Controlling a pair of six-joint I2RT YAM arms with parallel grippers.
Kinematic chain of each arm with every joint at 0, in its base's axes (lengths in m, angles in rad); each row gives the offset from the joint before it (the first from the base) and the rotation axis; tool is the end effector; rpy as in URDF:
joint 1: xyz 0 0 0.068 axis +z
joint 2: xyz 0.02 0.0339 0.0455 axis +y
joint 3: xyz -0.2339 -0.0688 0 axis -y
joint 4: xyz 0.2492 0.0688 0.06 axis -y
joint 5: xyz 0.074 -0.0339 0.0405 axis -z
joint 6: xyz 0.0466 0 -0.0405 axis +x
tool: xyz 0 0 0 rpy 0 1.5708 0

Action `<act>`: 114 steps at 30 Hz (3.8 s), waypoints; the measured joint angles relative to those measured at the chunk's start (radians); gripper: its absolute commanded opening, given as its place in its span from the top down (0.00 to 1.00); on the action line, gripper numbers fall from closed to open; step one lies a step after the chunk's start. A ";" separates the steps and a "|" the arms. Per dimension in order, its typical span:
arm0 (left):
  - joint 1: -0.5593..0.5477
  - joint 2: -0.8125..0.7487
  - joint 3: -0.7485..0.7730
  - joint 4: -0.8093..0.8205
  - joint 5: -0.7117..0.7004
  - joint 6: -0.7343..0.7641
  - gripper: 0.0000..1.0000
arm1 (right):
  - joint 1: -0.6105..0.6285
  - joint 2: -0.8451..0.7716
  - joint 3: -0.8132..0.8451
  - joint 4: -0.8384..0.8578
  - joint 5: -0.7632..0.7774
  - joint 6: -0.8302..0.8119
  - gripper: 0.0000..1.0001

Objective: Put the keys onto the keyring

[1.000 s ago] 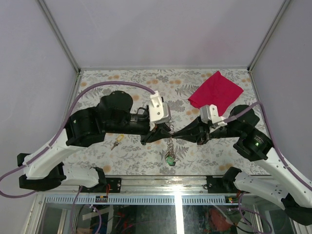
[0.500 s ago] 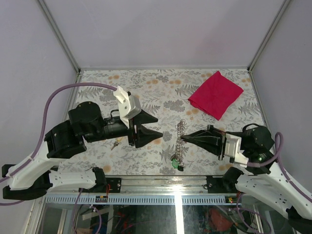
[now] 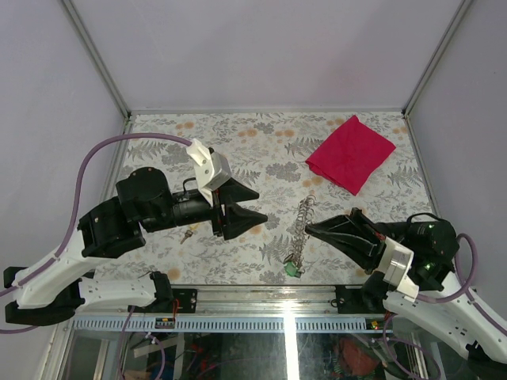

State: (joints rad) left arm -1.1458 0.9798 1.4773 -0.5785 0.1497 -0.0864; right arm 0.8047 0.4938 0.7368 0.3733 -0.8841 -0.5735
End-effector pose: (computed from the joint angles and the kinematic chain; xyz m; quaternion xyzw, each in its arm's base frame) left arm 0.0760 -0.1848 0.4697 0.4142 0.6070 -0.4355 0.5199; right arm 0.0614 0.1158 0.4024 -0.5573 0.0788 0.2878 0.7749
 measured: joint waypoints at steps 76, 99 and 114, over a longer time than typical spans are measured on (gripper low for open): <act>0.000 0.074 -0.026 0.274 0.203 0.114 1.00 | 0.000 0.295 0.001 0.576 0.132 0.922 0.96; -0.006 0.162 0.135 -0.016 0.200 0.167 1.00 | -0.002 0.182 0.151 0.116 0.134 0.674 0.62; -0.006 0.299 0.373 -0.343 0.157 0.242 1.00 | -0.002 0.264 0.271 -0.272 0.111 0.610 0.69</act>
State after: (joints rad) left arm -1.1515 1.2789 1.8507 -0.9218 0.3069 0.1558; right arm 0.8028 0.7574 1.0077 0.1009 -0.7727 0.0360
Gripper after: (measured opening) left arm 0.020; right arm 0.317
